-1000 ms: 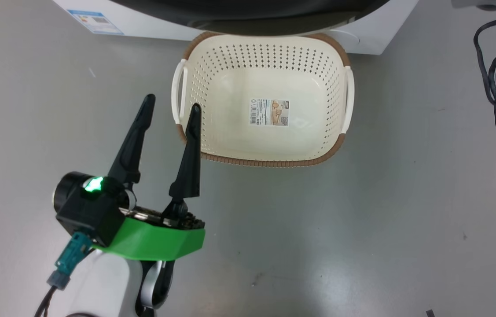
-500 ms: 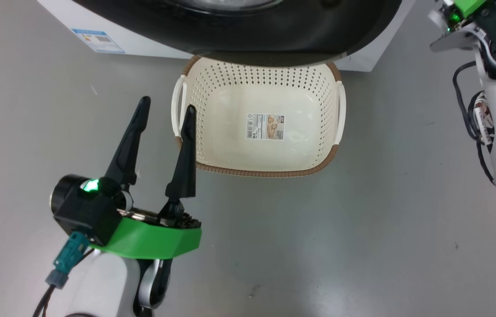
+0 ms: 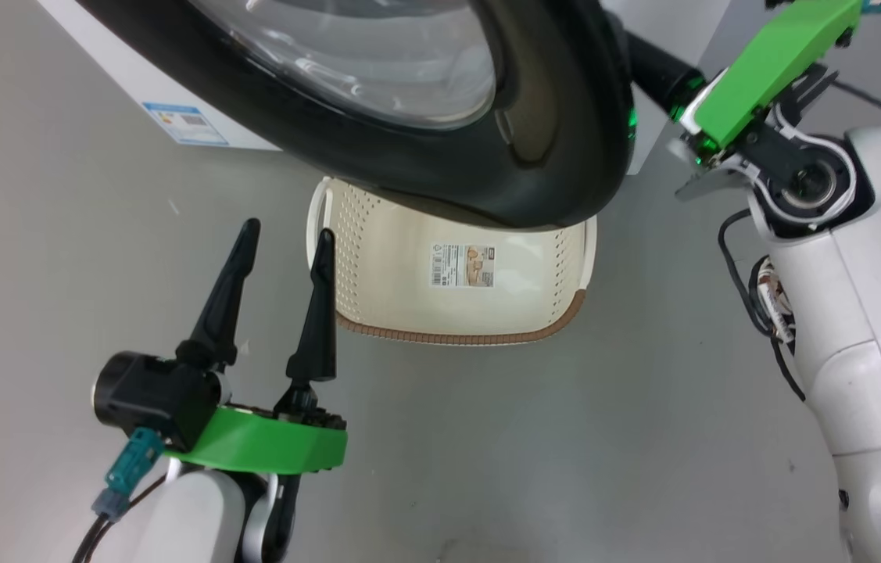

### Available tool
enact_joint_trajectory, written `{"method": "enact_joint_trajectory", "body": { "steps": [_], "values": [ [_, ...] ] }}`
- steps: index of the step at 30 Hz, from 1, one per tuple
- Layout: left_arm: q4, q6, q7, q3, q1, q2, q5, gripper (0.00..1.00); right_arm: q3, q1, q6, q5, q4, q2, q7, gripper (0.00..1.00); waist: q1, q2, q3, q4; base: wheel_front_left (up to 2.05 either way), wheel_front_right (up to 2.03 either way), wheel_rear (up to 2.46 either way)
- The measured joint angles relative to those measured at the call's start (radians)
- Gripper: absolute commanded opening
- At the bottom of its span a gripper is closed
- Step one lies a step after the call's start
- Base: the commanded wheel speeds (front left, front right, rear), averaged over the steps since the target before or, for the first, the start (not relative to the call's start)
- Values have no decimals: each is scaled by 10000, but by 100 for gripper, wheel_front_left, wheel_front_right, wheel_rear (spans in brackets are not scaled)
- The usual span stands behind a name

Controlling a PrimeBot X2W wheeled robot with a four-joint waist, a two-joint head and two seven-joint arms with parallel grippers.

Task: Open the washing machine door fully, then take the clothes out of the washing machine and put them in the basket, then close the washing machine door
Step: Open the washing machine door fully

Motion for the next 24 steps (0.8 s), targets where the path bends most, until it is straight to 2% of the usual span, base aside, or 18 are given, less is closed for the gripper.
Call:
{"method": "enact_joint_trajectory", "body": {
  "steps": [15,21,22,23,24],
  "values": [
    [276,2,2,59,257,19,2,100,276,693,0,362,-245,-6,-52,0,0,0,-529,-269,0,0,0],
    [307,0,0,71,318,25,-79,100,410,842,0,242,-265,-2,-648,0,0,0,-603,-303,0,0,0],
    [307,0,0,81,331,25,-132,100,439,843,0,67,-303,-2,-871,18,0,0,-599,-309,0,0,0],
    [307,-2,2,92,336,25,-194,100,474,845,0,-161,-357,-4,-1068,28,0,0,-594,-316,0,0,0],
    [303,-2,2,104,336,25,-240,100,525,859,0,-416,-433,-17,-1279,42,0,0,-588,-322,0,0,0]
  ]
}}
